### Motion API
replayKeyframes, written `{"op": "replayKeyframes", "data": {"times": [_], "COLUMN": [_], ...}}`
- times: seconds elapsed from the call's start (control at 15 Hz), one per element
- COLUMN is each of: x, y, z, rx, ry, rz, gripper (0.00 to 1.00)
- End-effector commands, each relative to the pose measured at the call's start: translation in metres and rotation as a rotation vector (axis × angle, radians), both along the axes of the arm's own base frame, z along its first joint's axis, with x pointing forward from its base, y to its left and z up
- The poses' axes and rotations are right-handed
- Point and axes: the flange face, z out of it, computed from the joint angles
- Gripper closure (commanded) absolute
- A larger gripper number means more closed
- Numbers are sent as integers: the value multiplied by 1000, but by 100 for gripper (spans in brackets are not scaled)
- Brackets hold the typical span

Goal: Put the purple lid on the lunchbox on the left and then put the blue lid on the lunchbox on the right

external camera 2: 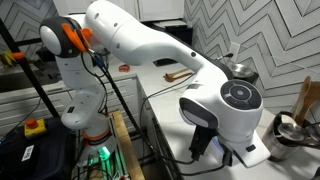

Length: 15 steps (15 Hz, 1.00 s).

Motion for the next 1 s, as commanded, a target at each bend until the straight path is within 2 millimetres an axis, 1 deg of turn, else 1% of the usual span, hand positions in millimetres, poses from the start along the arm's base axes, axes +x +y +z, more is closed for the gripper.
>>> {"op": "replayKeyframes", "data": {"times": [0.0,0.27,0.67,0.93], "x": [3,6,6,7], "y": [-3,-1,-3,-3], "z": [-4,-7,-17,-17], "rx": [0,10,10,12], "ry": [-10,-10,7,10], "rz": [-19,-14,-21,-19], "gripper": [98,98,98,98]}}
